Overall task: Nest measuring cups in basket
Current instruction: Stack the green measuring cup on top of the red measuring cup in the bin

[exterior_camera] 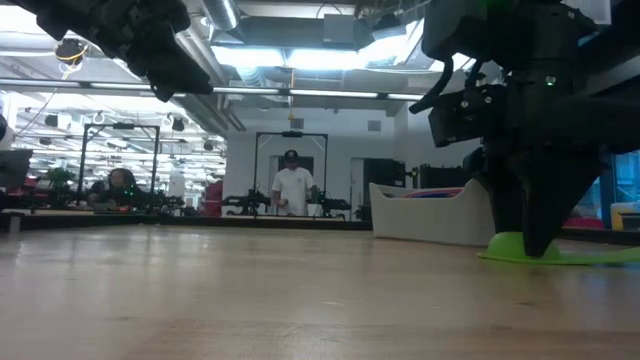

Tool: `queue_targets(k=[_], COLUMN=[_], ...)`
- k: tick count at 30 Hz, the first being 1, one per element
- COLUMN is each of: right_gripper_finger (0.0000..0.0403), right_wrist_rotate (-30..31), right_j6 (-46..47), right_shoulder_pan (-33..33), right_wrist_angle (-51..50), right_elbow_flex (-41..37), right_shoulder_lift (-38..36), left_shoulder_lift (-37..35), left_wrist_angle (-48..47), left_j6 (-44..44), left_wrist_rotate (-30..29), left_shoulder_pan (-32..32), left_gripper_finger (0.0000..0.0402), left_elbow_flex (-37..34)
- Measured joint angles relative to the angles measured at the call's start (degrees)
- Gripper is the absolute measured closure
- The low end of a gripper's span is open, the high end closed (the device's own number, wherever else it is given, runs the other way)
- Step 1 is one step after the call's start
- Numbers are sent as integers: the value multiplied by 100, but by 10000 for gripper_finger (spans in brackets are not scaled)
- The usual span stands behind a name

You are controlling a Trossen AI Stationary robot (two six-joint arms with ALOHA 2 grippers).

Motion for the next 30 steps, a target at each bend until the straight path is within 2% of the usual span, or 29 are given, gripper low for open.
queue_targets(k=[8,12,17,22,27,30], right_gripper_finger=[168,168,167,167,167,167], right_wrist_rotate=[-101,16,554,1145,1962,2243], right_j6=[-43,-327,-668,-1189,-1862,-2343], right_shoulder_pan=[0,0,-58,-196,-418,-545], right_wrist_angle=[-67,-440,-882,-823,-152,571], right_elbow_flex=[415,761,1204,1639,2082,2301], right_shoulder_lift=[31,28,26,20,15,15], left_shoulder_lift=[0,0,0,0,0,0], left_wrist_angle=[1,1,9,20,20,20], left_j6=[0,2,22,22,22,22], left_wrist_rotate=[0,0,0,0,0,28], left_shoulder_pan=[-1,-1,-1,1,-1,0], left_gripper_finger=[285,285,285,285,285,285], left_elbow_flex=[0,0,0,0,0,0])
